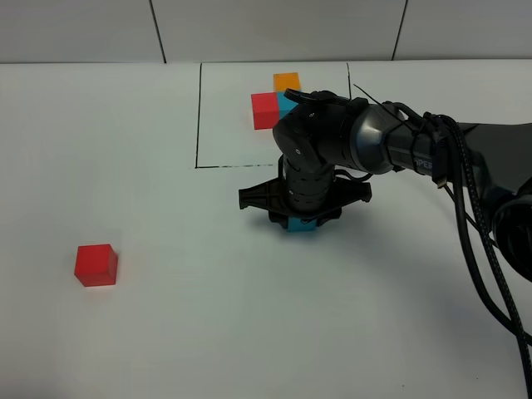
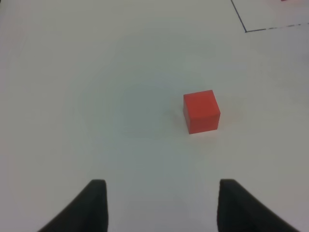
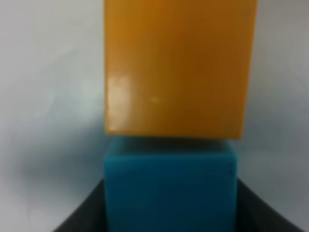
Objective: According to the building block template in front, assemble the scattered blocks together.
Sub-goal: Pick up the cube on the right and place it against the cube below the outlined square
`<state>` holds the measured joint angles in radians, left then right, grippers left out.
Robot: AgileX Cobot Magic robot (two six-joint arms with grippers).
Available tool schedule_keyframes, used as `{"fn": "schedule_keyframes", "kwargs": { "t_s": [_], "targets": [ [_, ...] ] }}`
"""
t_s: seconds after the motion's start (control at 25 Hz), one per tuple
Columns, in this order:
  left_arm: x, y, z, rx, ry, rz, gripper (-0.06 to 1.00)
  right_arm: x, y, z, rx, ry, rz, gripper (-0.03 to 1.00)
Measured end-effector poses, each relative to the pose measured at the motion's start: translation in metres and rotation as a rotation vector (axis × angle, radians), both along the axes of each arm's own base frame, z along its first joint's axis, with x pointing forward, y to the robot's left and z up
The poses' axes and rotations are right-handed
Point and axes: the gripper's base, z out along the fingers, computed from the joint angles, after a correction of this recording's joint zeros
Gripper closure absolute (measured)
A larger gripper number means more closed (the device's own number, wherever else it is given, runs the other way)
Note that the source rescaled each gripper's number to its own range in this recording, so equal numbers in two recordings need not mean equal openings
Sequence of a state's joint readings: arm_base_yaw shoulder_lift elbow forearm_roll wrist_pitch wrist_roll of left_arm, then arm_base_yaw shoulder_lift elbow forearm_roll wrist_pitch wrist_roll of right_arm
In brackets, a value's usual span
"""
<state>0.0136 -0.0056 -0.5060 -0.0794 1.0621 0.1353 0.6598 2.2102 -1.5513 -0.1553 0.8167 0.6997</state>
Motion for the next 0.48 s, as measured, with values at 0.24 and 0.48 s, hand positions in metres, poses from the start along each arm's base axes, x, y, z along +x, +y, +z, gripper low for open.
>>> {"fn": "schedule_keyframes", "kwargs": {
  "t_s": [0.24, 0.48],
  "targets": [
    [0.0000, 0.0000, 0.0000, 0.001, 0.000, -0.001, 0.80, 0.0038, -0.0025, -0.0001, 0.012, -0.013, -0.012, 0.93],
    [0.0000, 0.0000, 0.0000, 0.001, 0.000, -0.001, 0.80, 0.0038, -0.0024, 0.0000, 0.012, -0.013, -0.012, 0.93]
  ]
}}
